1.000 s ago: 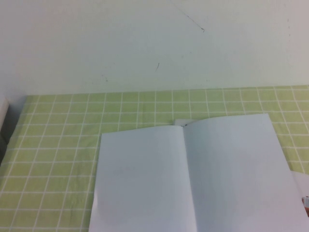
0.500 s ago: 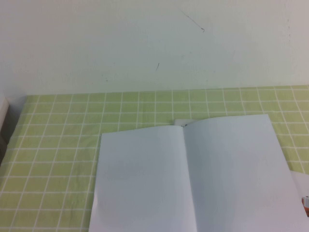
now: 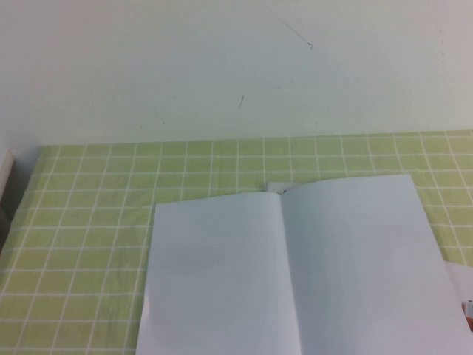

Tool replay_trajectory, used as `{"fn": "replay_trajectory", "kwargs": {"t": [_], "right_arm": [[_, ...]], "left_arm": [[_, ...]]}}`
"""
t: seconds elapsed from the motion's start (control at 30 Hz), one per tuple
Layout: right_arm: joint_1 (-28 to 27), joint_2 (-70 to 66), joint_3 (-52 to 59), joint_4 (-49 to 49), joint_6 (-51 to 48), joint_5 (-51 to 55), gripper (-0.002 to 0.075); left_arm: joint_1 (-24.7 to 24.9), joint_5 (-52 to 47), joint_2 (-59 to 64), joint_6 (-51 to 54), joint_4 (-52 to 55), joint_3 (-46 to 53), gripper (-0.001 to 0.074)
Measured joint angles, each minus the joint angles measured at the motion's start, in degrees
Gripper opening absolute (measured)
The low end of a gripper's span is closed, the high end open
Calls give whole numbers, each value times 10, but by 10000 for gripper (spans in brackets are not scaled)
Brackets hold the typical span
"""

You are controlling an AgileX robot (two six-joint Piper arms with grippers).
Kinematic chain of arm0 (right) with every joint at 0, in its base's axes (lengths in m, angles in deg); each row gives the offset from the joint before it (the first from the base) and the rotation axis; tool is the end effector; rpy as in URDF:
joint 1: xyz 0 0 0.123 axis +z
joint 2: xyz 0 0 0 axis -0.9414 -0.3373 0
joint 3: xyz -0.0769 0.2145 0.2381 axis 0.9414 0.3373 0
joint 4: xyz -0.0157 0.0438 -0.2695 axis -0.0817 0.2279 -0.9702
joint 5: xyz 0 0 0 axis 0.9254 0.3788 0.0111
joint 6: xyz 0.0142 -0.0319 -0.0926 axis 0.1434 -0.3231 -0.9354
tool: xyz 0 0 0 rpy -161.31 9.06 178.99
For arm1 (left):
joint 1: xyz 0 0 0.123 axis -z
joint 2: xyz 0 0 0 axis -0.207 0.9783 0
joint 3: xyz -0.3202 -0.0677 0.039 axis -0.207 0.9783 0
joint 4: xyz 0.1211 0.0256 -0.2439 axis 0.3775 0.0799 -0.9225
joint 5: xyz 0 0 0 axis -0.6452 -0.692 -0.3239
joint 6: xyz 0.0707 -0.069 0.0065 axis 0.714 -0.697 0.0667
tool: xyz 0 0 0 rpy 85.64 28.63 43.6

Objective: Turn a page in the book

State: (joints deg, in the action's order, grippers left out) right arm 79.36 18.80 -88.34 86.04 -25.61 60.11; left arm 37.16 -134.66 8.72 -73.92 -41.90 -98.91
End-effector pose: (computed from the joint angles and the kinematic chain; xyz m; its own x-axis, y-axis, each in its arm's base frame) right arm 0.0608 0.0525 0.3100 0.0810 -0.1184 -0.9896 -0.5579 0.8174 -0.1435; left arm 0.0180 0.0146 0.2879 -0.5082 -0.1721 -0.8439 0.0622 0.9700 -0.2352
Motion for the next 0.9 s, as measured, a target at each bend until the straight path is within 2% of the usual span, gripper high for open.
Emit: {"fn": "replay_trajectory", "kwargs": {"t": [0.2,0.3,0.37,0.43,0.53,0.63,0.77,0.9], "right_arm": [[0,34,4,0,-113,-94,-1],[0,52,12,-8,-123,-125,-1],[0,70,23,-69,-88,-162,-1],[0,86,38,-174,8,-204,-1],[-8,113,79,-396,268,-250,-1],[-47,148,118,-589,496,-240,-1],[-112,191,156,-740,647,-163,-1],[-148,213,196,-803,721,-121,-1]], "left_arm": [[0,0,0,0,0,0,-4],[0,0,0,0,0,0,-4],[0,0,0,0,0,0,-4],[0,0,0,0,0,0,-4],[0,0,0,0,0,0,-4],[0,0,0,0,0,0,-4],[0,0,0,0,0,0,-4],[0,-1,0,0,0,0,-4]]}}
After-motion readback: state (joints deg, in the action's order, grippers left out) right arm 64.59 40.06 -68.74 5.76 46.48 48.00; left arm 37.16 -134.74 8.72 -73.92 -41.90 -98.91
